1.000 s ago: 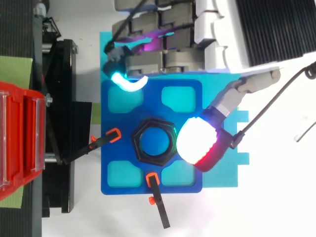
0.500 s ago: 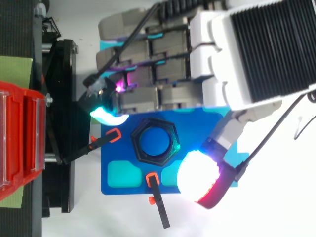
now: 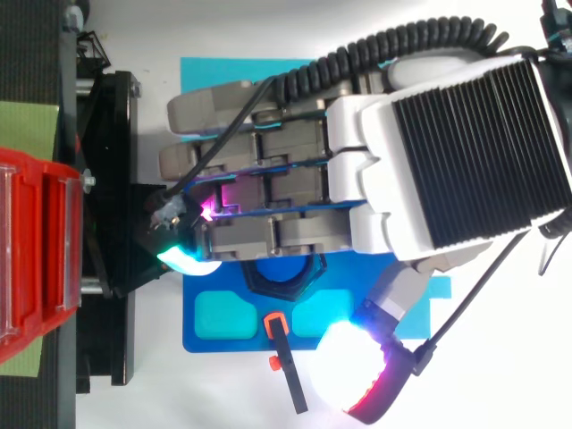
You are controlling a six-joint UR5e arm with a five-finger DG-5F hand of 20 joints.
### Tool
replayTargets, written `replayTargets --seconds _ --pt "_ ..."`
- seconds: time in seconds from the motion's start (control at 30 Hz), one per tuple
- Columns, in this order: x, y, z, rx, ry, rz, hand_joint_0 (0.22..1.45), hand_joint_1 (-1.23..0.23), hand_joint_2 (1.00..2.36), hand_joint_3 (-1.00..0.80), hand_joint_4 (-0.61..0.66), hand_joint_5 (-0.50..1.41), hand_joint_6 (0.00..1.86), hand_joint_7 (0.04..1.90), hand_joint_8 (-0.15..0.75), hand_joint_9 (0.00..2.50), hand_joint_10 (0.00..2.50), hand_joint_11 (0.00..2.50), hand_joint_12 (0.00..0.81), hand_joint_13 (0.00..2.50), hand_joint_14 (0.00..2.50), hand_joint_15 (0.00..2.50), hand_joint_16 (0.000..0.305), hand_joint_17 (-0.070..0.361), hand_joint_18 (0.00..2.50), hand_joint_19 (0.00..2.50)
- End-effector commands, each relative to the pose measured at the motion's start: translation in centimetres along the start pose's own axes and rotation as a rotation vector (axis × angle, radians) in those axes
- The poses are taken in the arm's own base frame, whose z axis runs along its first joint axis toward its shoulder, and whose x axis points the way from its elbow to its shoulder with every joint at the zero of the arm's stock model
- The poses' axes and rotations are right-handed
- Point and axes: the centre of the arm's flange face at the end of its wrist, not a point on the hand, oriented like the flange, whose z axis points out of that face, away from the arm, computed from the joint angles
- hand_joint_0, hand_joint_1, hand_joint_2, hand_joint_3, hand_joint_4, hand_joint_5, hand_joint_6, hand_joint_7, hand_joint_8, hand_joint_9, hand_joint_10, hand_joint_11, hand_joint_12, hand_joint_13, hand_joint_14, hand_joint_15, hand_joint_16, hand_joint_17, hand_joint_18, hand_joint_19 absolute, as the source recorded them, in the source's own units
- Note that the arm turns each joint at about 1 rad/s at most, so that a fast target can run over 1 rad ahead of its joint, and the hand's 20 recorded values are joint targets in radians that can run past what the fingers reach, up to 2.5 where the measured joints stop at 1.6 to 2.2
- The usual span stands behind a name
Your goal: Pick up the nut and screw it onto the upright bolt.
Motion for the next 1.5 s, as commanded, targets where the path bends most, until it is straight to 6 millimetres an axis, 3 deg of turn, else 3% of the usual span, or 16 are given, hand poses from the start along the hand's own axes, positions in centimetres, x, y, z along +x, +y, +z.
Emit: replayTargets --seconds 0.0,0.17,0.3,0.43,1.27,1.47 --pt "0.0 0.1 0.1 -0.002 0.001 0.001 0.42 -0.1 1.0 -0.5 0.21 -0.09 0.5 0.76 0.224 0.69 0.0 0.0 0.285 0.45 0.0 0.0 0.035 0.078 0.19 0.0" --pt "0.2 0.4 0.1 -0.005 0.002 0.002 0.43 -0.1 1.0 -0.5 0.21 -0.09 0.5 0.76 0.228 0.7 0.0 0.0 0.286 0.46 0.0 0.0 0.034 0.078 0.2 0.0" --pt "2.8 0.9 -0.9 0.001 0.022 0.019 0.43 -0.11 1.0 -0.5 0.21 -0.09 0.5 0.77 0.231 0.71 0.0 0.0 0.286 0.47 0.0 0.0 0.034 0.077 0.2 0.0" --pt "2.3 0.6 -0.4 0.008 -0.037 0.021 0.43 -0.1 1.0 -0.5 0.22 -0.08 0.5 0.82 0.232 0.72 0.0 0.0 0.283 0.48 0.0 0.0 0.034 0.077 0.22 0.0" --pt "2.8 0.5 -1.0 0.014 0.002 0.055 0.44 -0.09 1.0 -0.5 0.28 -0.05 0.5 1.06 0.246 0.77 0.0 0.0 0.271 0.54 0.0 0.0 0.032 0.073 0.28 0.0" --pt "2.8 0.1 -1.3 0.018 0.009 0.057 0.46 -0.12 1.0 -0.5 0.28 -0.04 0.5 1.21 0.262 0.83 0.0 0.0 0.198 0.6 0.0 0.0 0.018 0.04 0.25 0.0"
